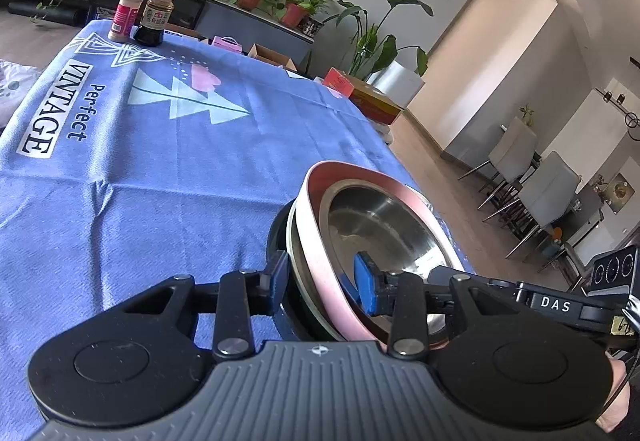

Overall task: Organize plates and bowls
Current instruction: 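Carry the stack over the black pot and lower it inside, then open both grippers to release the stack in the black pot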

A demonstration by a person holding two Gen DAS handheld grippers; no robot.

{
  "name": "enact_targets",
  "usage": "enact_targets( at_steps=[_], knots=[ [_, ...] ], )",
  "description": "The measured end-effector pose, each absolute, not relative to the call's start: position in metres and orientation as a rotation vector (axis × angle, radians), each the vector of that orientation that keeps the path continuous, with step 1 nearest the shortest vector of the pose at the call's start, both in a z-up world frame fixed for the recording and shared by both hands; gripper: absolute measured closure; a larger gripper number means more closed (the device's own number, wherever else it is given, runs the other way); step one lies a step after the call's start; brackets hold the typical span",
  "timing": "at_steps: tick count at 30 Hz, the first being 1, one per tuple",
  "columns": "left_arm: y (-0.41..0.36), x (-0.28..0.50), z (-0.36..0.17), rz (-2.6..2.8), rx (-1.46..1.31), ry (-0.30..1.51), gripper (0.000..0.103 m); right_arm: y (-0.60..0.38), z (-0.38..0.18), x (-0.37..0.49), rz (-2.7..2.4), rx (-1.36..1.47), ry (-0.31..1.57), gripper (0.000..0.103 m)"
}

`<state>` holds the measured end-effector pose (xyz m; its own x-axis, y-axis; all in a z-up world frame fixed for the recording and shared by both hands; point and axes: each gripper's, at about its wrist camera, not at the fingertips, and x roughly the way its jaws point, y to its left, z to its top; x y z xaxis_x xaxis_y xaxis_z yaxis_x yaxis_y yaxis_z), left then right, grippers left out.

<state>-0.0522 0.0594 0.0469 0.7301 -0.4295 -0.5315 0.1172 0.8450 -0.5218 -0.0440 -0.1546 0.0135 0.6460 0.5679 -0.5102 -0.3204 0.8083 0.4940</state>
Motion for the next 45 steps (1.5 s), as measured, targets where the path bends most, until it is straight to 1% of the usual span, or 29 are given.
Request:
enact_targets(
  at_steps=[8,10,11,17,19,20,23,24,25,27,35,38,39,40,44,45],
  knots=[
    [0.062,-0.050,0.043,-0.348,-0.510,0.695,0.067,-0.151,0.012,-0.045,0.504,0.362,0.706,0.030],
    [0.061,-0.050,0.041,-0.371,-0.504,0.698,0.063,-0.151,0.014,-0.047,0.495,0.352,0.700,0.030],
    [0.059,-0.049,0.041,-0.379,-0.496,0.695,0.063,-0.150,0.014,-0.048,0.488,0.342,0.695,0.029],
    [0.062,-0.048,0.038,-0.399,-0.517,0.688,0.062,-0.150,0.014,-0.047,0.495,0.334,0.686,0.020],
    [0.064,-0.048,0.037,-0.408,-0.525,0.686,0.060,-0.151,0.014,-0.048,0.514,0.351,0.683,0.015],
    [0.065,-0.048,0.037,-0.415,-0.531,0.683,0.059,-0.151,0.014,-0.048,0.519,0.356,0.679,0.015],
    [0.066,-0.049,0.037,-0.436,-0.541,0.676,0.052,-0.152,0.015,-0.049,0.528,0.367,0.674,0.013],
    [0.066,-0.049,0.037,-0.444,-0.540,0.670,0.047,-0.152,0.015,-0.049,0.531,0.370,0.670,0.011],
    [0.065,-0.050,0.038,-0.448,-0.538,0.663,0.043,-0.153,0.016,-0.050,0.536,0.374,0.662,0.006],
    [0.064,-0.052,0.041,-0.447,-0.524,0.646,0.038,-0.152,0.018,-0.053,0.545,0.379,0.640,0.000],
    [0.066,-0.050,0.047,-0.433,-0.485,0.614,0.034,-0.156,0.021,-0.052,0.557,0.383,0.597,0.000],
    [0.069,-0.054,0.048,-0.419,-0.480,0.602,0.029,-0.159,0.021,-0.055,0.551,0.387,0.573,0.000],
    [0.069,-0.056,0.049,-0.413,-0.476,0.597,0.024,-0.160,0.022,-0.056,0.552,0.391,0.563,0.000],
    [0.069,-0.059,0.051,-0.403,-0.466,0.589,0.017,-0.162,0.023,-0.058,0.552,0.395,0.552,0.000],
    [0.066,-0.075,0.057,-0.358,-0.412,0.539,0.006,-0.166,0.025,-0.067,0.550,0.391,0.500,0.000],
    [0.065,-0.079,0.058,-0.352,-0.403,0.527,0.001,-0.167,0.026,-0.070,0.551,0.388,0.488,0.000]
  ],
)
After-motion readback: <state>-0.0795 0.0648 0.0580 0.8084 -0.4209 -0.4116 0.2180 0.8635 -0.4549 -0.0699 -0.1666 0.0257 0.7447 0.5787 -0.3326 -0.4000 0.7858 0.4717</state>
